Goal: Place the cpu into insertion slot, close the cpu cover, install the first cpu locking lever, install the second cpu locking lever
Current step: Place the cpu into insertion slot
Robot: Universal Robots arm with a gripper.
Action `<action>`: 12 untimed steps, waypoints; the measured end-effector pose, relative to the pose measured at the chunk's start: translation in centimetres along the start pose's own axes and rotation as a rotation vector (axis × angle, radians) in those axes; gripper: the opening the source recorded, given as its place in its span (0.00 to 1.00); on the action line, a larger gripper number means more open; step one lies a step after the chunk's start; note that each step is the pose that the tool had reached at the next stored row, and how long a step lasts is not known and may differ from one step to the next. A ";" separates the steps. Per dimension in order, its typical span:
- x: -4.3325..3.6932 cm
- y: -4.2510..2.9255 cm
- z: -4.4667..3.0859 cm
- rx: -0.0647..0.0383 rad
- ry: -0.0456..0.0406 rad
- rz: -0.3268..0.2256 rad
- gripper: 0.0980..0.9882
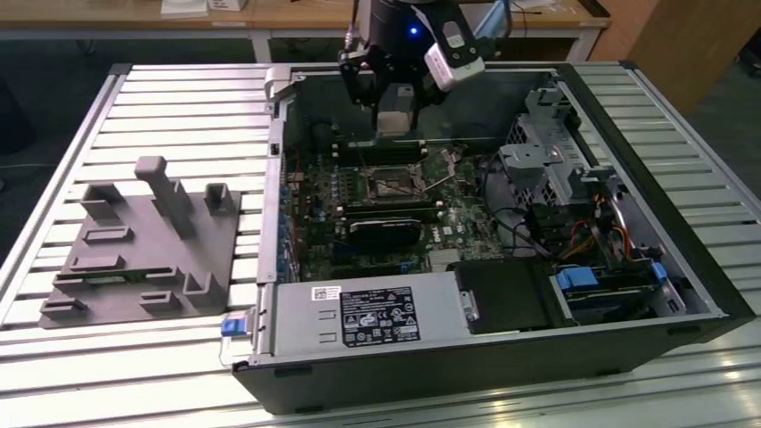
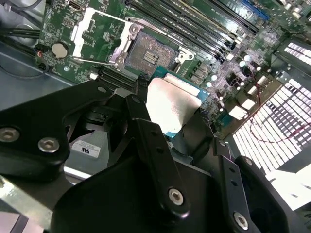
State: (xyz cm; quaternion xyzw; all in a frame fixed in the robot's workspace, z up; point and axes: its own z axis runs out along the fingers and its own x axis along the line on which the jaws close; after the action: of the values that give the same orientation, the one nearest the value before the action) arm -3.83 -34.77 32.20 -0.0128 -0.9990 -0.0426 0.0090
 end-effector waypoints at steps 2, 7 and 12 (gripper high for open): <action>-0.01 -0.03 0.36 0.000 0.0000 0.000 0.49; -0.04 -0.08 1.27 0.001 0.0001 0.000 0.49; -0.12 -0.09 2.16 0.001 0.0000 0.000 0.49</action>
State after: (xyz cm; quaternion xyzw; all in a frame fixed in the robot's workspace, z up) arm -3.76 -34.68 30.04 -0.0129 -0.9990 -0.0418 0.0090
